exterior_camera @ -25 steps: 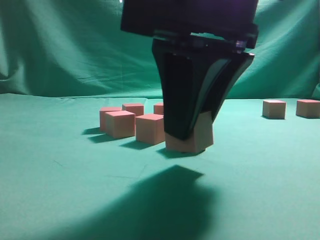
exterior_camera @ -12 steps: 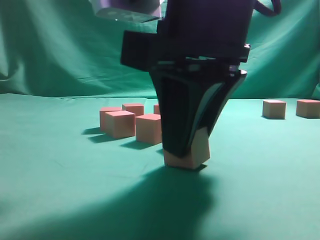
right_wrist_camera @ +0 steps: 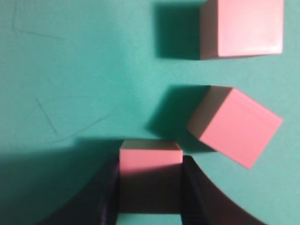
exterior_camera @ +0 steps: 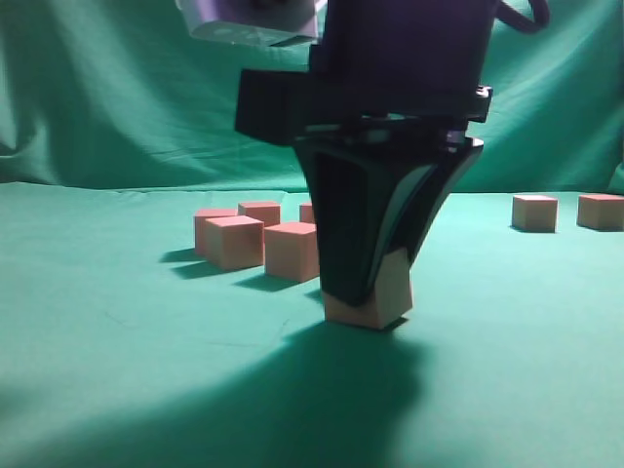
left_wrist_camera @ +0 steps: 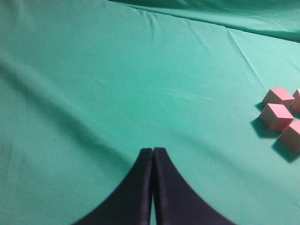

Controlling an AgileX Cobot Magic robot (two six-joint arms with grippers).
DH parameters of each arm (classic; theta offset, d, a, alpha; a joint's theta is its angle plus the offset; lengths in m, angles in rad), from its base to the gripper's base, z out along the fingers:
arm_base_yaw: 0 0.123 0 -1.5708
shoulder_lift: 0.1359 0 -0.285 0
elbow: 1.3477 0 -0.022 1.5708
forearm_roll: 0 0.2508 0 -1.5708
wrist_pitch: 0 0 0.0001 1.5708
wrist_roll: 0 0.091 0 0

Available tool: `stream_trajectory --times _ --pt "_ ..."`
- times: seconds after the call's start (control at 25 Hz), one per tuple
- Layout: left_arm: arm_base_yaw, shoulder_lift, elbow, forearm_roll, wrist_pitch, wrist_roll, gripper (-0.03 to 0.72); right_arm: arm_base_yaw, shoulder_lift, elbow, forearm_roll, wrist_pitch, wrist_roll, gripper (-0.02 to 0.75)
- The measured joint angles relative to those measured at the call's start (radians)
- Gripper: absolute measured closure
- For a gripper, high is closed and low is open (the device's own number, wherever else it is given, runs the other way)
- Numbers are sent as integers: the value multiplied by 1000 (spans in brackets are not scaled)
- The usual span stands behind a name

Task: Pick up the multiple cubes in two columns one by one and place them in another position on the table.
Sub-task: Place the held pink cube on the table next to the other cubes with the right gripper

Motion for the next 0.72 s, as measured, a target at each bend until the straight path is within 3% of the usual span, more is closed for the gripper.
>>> stream_trajectory --times 0.44,0.72 --pt "0 0 0 0 0 0 688 0 0 0 -9 0 42 480" --pt "0 0 0 0 0 0 688 0 1 -3 27 71 65 146"
